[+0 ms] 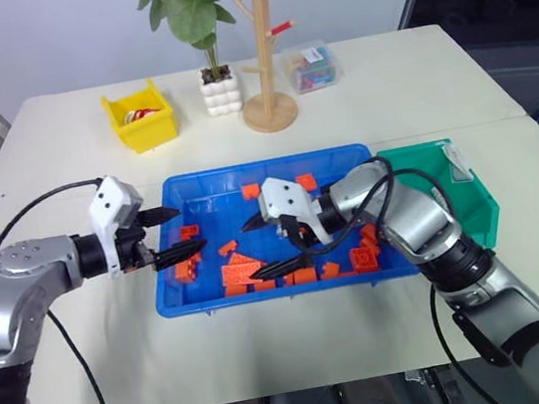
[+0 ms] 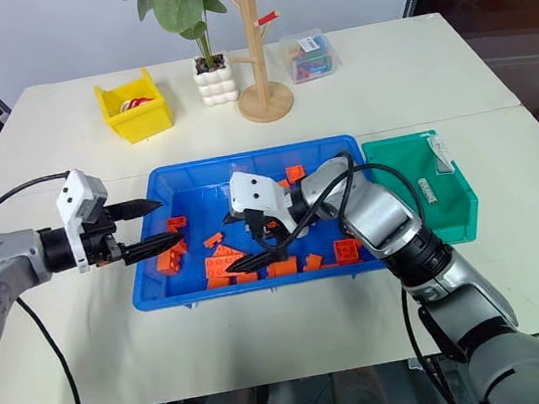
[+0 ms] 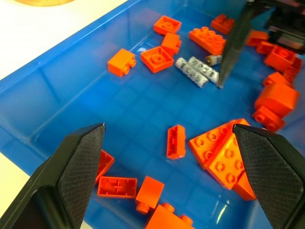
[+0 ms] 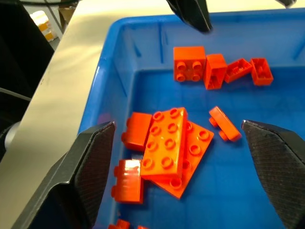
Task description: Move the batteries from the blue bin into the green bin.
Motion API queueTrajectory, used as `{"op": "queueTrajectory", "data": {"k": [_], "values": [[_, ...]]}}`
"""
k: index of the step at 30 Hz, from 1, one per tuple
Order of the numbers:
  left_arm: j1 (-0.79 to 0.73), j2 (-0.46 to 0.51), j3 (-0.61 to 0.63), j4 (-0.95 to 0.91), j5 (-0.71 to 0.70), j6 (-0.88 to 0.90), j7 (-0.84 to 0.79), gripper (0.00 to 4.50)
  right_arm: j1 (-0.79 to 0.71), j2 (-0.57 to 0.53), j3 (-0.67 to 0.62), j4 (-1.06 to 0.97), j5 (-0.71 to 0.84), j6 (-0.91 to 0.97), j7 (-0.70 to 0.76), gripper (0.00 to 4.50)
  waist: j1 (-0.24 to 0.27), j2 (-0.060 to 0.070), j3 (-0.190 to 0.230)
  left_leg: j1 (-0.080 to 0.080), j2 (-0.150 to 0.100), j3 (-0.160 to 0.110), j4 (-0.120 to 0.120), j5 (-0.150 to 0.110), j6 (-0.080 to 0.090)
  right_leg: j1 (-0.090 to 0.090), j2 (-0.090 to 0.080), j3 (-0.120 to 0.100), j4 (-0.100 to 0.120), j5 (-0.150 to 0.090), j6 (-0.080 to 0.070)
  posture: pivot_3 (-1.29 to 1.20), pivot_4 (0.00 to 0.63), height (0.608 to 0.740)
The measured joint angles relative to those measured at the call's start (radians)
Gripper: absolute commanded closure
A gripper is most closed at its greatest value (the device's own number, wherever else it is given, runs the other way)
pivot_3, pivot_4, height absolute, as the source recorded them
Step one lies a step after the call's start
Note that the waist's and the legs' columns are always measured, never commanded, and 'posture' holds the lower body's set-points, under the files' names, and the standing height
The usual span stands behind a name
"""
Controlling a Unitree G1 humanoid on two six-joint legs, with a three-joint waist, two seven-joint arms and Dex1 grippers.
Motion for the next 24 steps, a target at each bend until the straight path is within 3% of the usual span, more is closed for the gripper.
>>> {"op": "queueTrajectory", "data": {"k": [6,14,24], "values": [[-0.024,0.012,-0.006,0.012,0.002,-0.004,-0.053,0.0,-0.08,-0.037,-0.009,0.147,-0.044,-0.089,-0.017,0.02,0.0,0.0,0.0,0.0,0.0,0.0,0.0,0.0,0.0,0.0,0.0,0.0,0.0,0.0,0.0,0.0,0.15,0.74],[-0.045,0.024,-0.041,-0.01,0.002,-0.001,-0.088,0.0,-0.08,-0.084,0.015,0.29,-0.116,-0.185,0.004,0.02,-0.002,0.0,0.0,0.0,0.0,0.0,0.0,0.0,0.0,0.0,0.0,0.0,0.0,0.0,0.0,0.0,0.15,0.74],[-0.048,0.036,-0.041,-0.053,-0.003,0.012,-0.091,0.0,-0.076,-0.062,0.029,0.407,-0.168,-0.229,-0.004,0.02,-0.001,0.0,0.0,0.0,0.0,0.0,0.0,0.0,0.0,0.0,0.0,0.0,0.0,0.0,0.0,0.0,0.15,0.74]]}}
